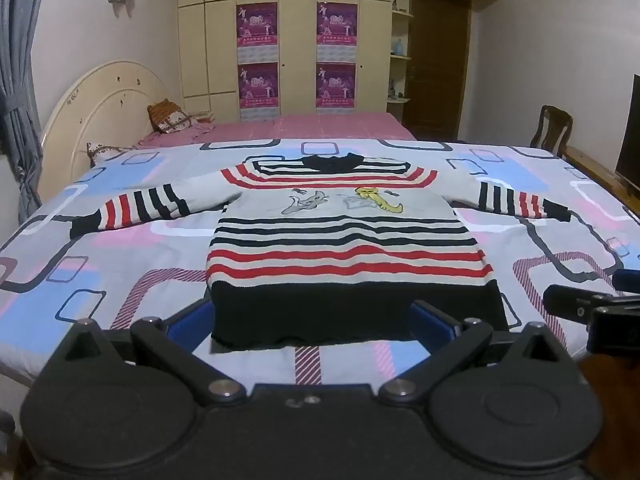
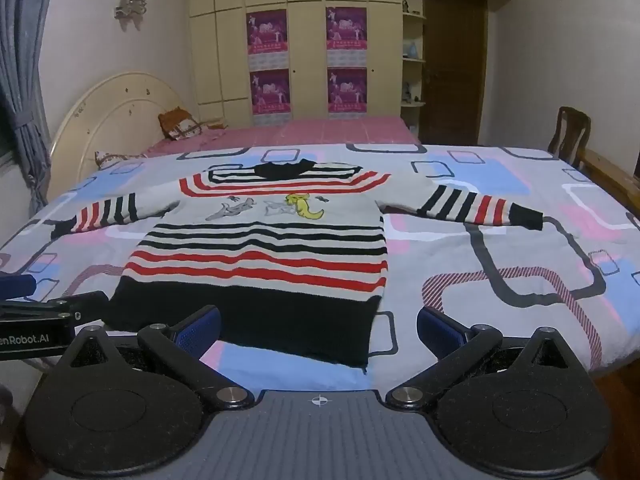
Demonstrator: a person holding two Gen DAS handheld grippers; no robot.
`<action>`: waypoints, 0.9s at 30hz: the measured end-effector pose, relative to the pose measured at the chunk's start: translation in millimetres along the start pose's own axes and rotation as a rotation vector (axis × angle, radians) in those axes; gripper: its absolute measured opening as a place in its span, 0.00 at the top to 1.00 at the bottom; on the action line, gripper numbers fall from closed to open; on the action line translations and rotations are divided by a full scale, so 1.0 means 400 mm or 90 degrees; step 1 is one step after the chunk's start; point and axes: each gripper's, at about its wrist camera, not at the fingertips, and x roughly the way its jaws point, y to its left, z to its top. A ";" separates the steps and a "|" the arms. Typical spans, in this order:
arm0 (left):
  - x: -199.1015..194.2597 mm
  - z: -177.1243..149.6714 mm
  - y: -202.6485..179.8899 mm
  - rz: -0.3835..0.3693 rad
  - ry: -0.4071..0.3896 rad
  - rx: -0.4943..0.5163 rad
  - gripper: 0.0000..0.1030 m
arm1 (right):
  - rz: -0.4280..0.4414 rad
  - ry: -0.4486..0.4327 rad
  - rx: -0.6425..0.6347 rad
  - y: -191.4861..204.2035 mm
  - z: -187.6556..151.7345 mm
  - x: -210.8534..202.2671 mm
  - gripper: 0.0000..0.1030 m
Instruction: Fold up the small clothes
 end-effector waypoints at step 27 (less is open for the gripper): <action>-0.021 0.004 -0.002 -0.001 -0.009 0.005 0.00 | -0.002 -0.019 0.001 0.006 0.004 -0.026 0.00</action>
